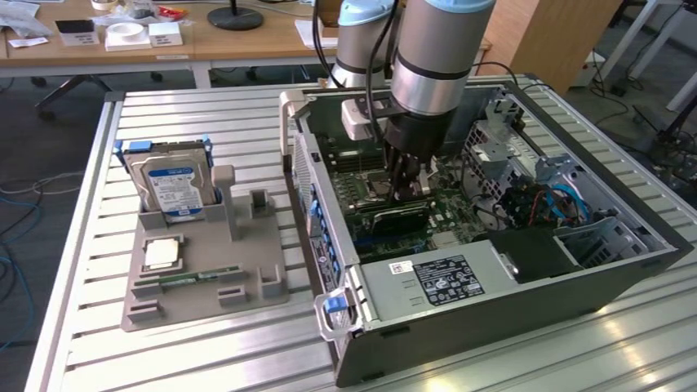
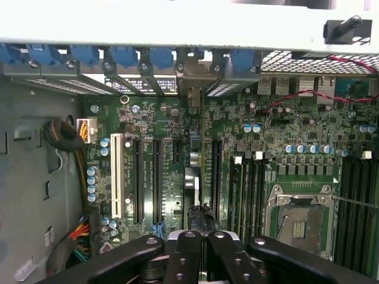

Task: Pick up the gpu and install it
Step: 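Press down on the gpu until it lock into place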

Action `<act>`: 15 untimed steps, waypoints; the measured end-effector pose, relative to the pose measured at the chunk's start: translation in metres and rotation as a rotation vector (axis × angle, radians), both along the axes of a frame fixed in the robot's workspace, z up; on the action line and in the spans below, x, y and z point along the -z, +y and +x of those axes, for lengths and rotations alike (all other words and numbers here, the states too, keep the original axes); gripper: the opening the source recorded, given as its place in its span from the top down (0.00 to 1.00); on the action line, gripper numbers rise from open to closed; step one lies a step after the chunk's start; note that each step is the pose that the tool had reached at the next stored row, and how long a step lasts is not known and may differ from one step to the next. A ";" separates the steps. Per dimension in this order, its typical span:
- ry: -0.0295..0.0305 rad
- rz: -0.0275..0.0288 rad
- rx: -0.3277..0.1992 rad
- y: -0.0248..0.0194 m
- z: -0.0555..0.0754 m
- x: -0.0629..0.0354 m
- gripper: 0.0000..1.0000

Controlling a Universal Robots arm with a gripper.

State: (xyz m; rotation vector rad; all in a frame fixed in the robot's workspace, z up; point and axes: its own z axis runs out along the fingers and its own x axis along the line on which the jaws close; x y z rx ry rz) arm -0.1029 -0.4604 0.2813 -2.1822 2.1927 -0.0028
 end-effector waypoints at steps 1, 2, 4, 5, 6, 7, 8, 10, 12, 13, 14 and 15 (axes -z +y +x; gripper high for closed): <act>0.0000 0.0002 0.000 0.0000 0.000 0.0004 0.89; 0.0000 0.0006 0.000 0.0000 0.000 0.0006 0.89; 0.0000 0.0013 0.000 0.0000 0.000 0.0008 0.89; 0.0000 0.0017 0.000 0.0000 0.000 0.0009 0.89; 0.0000 0.0019 0.000 0.0000 0.000 0.0009 0.89; 0.0000 0.0022 0.000 0.0000 0.000 0.0011 0.89; -0.0001 0.0025 0.000 0.0000 0.000 0.0012 0.89; -0.0003 0.0034 0.000 0.0004 0.000 0.0018 0.89; 0.0000 0.0031 0.000 0.0013 0.000 0.0019 0.89; -0.0001 0.0033 0.000 0.0020 0.000 0.0023 0.89; -0.0001 0.0034 0.000 0.0023 0.000 0.0028 0.89; -0.0002 0.0034 0.000 0.0024 0.000 0.0039 0.89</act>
